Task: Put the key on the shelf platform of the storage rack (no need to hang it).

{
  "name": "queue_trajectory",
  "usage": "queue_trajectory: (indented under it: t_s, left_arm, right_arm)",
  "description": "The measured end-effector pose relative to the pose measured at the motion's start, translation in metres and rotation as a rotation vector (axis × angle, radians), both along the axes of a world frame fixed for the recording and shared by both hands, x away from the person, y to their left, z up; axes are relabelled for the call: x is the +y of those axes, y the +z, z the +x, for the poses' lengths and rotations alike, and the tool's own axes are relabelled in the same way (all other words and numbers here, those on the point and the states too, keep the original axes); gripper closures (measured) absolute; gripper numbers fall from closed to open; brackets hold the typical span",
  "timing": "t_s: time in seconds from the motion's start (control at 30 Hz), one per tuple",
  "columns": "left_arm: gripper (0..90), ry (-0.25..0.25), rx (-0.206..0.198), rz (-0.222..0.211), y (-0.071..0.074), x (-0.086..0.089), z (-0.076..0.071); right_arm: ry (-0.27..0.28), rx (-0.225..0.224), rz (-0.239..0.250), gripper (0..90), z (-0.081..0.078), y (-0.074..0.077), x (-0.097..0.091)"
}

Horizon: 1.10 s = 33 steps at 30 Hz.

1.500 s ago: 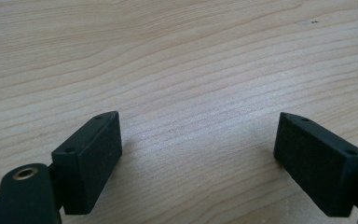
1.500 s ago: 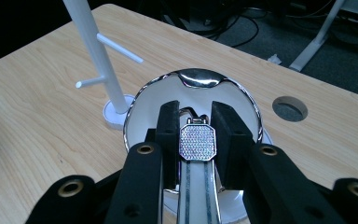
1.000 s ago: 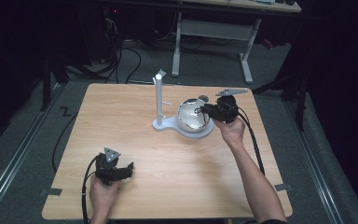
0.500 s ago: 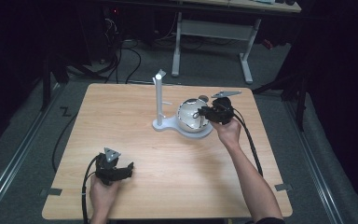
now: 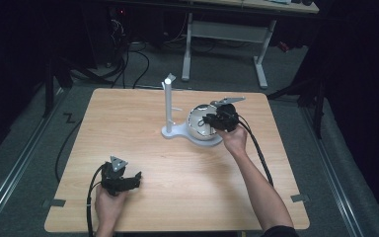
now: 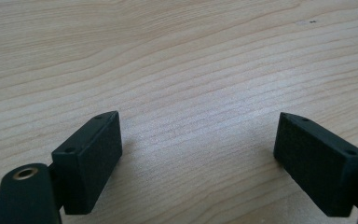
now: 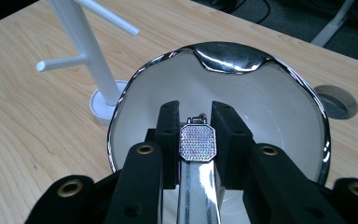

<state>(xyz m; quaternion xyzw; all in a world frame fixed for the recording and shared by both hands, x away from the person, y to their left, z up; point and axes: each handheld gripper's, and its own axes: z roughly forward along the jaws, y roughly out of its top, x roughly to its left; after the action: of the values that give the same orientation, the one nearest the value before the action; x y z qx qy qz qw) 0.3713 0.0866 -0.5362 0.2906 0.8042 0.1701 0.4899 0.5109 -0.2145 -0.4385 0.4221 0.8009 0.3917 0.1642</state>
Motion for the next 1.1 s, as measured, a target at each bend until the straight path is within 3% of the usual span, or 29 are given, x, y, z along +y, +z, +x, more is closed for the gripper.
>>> queue_trajectory:
  t_s: [0.3,0.73,0.97,1.1]
  left_arm:
    - [15.6,0.000,-0.001,0.004,0.000,0.000,0.000]
    - [15.6,0.006,0.002,-0.002,0.000,0.000,0.000]
    - [15.6,0.009,0.003,-0.005,0.000,0.000,0.000]
    - [15.6,0.001,-0.001,0.004,0.000,0.000,0.000]
  right_arm:
    - [-0.003,0.008,-0.033,74.0,0.013,-0.007,0.011]
    - [-0.012,0.003,-0.030,73.4,0.023,-0.011,0.014]
    - [-0.028,0.021,0.012,62.9,0.023,-0.008,0.012]
    - [-0.023,0.014,0.001,57.5,0.018,-0.007,0.008]
